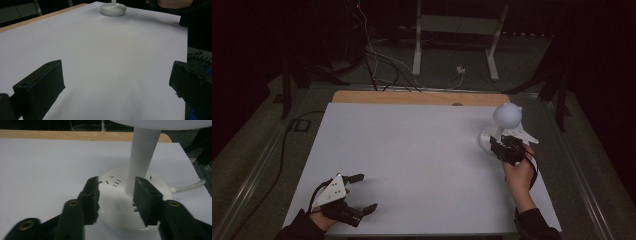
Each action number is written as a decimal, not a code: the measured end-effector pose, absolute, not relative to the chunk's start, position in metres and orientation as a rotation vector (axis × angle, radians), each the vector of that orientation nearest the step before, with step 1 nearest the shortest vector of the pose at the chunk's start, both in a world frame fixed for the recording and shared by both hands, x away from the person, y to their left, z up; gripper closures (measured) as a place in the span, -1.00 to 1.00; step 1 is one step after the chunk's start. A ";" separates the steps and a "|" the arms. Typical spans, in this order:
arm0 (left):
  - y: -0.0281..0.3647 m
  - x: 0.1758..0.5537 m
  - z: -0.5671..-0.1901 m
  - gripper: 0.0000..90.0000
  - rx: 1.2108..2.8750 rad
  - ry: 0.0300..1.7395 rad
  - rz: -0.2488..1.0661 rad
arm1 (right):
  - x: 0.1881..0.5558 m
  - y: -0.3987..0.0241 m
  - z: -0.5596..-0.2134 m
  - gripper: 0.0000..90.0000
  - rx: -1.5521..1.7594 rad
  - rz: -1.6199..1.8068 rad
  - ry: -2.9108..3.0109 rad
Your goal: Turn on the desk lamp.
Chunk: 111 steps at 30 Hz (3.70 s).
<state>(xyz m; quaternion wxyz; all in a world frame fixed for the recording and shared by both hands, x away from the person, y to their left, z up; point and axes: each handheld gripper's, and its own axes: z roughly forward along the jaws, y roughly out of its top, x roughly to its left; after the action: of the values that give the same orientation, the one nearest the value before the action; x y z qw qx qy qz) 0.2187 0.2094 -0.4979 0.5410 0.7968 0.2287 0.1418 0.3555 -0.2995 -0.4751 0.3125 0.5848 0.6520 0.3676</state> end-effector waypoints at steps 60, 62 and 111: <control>0.209 0.220 -0.498 -1.00 1.885 0.552 0.329 | 0.373 -0.291 -0.504 1.00 1.522 0.794 1.804; 0.209 0.220 -0.498 -1.00 1.883 0.553 0.328 | 0.373 -0.291 -0.505 1.00 1.517 0.793 1.803; 0.209 0.225 -0.498 -1.00 1.868 0.573 0.327 | 0.341 -0.280 -0.448 -1.00 1.281 1.298 2.048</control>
<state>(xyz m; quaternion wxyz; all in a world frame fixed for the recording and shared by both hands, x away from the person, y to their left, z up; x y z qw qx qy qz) 0.2249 0.2094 -0.4978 0.5483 0.7885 0.2421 0.1379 0.3410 -0.2796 -0.4482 0.1983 0.4579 0.7319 0.4641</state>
